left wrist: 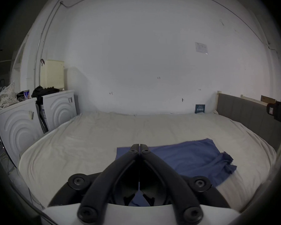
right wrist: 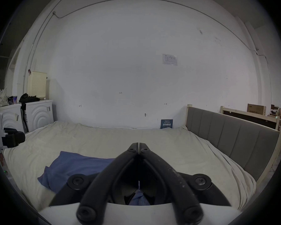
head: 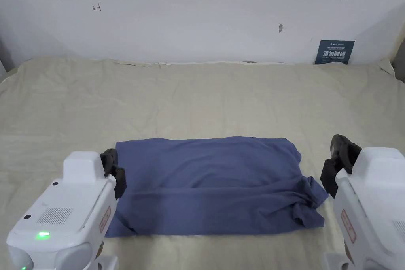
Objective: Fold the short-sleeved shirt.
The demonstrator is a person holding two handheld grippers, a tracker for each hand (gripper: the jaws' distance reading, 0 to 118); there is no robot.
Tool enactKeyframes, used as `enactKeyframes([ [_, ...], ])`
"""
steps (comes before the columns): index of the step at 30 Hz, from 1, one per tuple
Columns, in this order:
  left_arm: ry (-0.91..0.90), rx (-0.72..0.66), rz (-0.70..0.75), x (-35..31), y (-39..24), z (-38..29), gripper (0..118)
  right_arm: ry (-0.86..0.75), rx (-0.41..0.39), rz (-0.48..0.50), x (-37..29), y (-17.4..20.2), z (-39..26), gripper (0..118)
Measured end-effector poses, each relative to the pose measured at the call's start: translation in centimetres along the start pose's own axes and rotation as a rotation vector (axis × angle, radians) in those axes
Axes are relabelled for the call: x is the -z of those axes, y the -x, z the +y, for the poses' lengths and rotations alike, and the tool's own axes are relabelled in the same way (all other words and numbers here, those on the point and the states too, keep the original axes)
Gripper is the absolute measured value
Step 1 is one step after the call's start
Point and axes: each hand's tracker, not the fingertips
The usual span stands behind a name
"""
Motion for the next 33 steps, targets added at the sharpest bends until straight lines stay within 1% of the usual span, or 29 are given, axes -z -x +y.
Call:
enactKeyframes([
  [2, 0.010, 0.002, 0.001, 0.0, 0.3, -0.4, 0, 0.006, -0.011, 0.001, 0.2, 0.4, 0.2, 1],
  [4, 0.038, 0.010, 0.003, 0.3, 0.6, -0.8, 0, 0.014, -0.004, 0.007, 0.2, 0.4, 0.1, 1],
  [7, 0.108, 0.000, -0.004, 1.4, 1.6, -1.3, 0, 0.028, -0.001, 0.005, 0.8, 0.4, 0.0, 1],
  [12, 0.312, -0.044, -0.020, 5.0, 4.2, -3.5, 0, 0.062, 0.007, 0.006, 1.8, 0.0, -0.5, 1],
  [14, 0.396, -0.060, -0.019, 6.7, 5.3, -4.6, 2, 0.075, 0.003, -0.001, 2.6, -0.8, -1.3, 1],
  [15, 0.420, -0.081, -0.005, 7.4, 5.8, -5.1, 8, 0.083, 0.003, -0.004, 2.9, -0.9, -1.5, 1],
  [16, 0.475, -0.093, -0.006, 8.3, 6.5, -5.9, 30, 0.093, 0.006, -0.007, 3.2, -1.1, -1.7, 1],
  [17, 0.508, -0.111, 0.008, 9.2, 7.0, -6.6, 60, 0.104, 0.010, -0.010, 3.6, -1.2, -1.9, 1],
  [19, 0.587, -0.145, 0.034, 10.9, 8.0, -8.1, 114, 0.123, 0.013, -0.016, 4.1, -1.2, -2.2, 1],
  [20, 0.604, -0.143, 0.067, 11.3, 7.9, -8.7, 117, 0.135, 0.013, -0.019, 4.5, -1.2, -2.5, 1],
  [21, 0.608, -0.140, 0.092, 11.8, 8.1, -9.4, 114, 0.146, 0.012, -0.022, 4.8, -1.3, -2.7, 1],
  [22, 0.623, -0.116, 0.101, 12.5, 8.2, -10.1, 109, 0.157, 0.014, -0.025, 4.8, -1.1, -2.8, 1],
  [24, 0.685, -0.093, 0.126, 13.8, 8.2, -11.4, 102, 0.184, 0.022, -0.029, 5.6, -1.2, -3.3, 1],
  [25, 0.714, -0.090, 0.133, 14.5, 8.1, -12.0, 97, 0.202, 0.027, -0.034, 5.9, -1.2, -3.5, 1],
  [27, 0.737, -0.109, 0.117, 15.4, 8.0, -13.1, 83, 0.220, 0.034, -0.041, 6.2, -1.2, -4.0, 1],
  [28, 0.753, -0.121, 0.102, 16.5, 8.6, -14.3, 69, 0.232, 0.036, -0.049, 6.5, -1.2, -4.3, 1],
  [29, 0.769, -0.124, 0.084, 16.7, 8.4, -14.8, 62, 0.250, 0.041, -0.053, 6.9, -1.5, -4.7, 1],
  [30, 0.763, -0.122, 0.089, 16.7, 8.1, -15.1, 61, 0.269, 0.049, -0.054, 7.5, -2.2, -5.4, 2],
  [31, 0.731, -0.108, 0.118, 16.2, 7.6, -14.8, 50, 0.288, 0.059, -0.054, 7.9, -2.5, -5.8, 2],
  [32, 0.723, -0.099, 0.103, 16.0, 7.6, -14.8, 32, 0.319, 0.070, -0.057, 8.5, -2.7, -6.3, 2],
  [33, 0.711, -0.094, 0.101, 15.7, 7.4, -14.6, 14, 0.357, 0.079, -0.061, 9.1, -3.0, -6.9, 5],
])
